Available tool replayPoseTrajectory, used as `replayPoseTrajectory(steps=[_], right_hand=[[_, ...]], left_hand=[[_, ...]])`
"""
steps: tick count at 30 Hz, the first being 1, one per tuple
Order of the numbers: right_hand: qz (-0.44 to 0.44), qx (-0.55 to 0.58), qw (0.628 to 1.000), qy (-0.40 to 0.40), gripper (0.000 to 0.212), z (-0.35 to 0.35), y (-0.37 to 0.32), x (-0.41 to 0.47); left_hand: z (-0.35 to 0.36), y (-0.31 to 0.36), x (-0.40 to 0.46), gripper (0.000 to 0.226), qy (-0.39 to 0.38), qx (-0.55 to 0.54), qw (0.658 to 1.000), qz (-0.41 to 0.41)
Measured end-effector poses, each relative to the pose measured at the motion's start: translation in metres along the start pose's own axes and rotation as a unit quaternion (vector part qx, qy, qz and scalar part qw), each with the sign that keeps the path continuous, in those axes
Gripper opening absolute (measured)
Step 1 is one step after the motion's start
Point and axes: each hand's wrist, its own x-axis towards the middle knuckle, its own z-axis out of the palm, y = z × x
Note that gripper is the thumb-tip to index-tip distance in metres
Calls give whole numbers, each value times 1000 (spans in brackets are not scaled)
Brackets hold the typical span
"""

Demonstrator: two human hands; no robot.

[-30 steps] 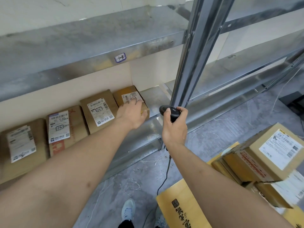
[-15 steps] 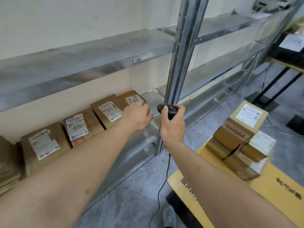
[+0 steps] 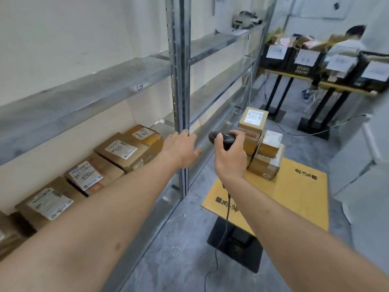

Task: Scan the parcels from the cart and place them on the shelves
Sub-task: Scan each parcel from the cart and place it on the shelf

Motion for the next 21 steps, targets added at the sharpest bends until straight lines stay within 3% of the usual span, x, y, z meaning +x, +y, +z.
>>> replayPoseTrajectory(steps=[7, 21], right_hand=[[12, 3, 998, 55, 31, -76, 23, -7], [39, -17, 995, 85, 30, -224, 104, 22]], left_hand=[[-12, 88, -6, 57, 5, 3, 998, 66], [3, 259, 3, 51, 1, -31, 995, 91]])
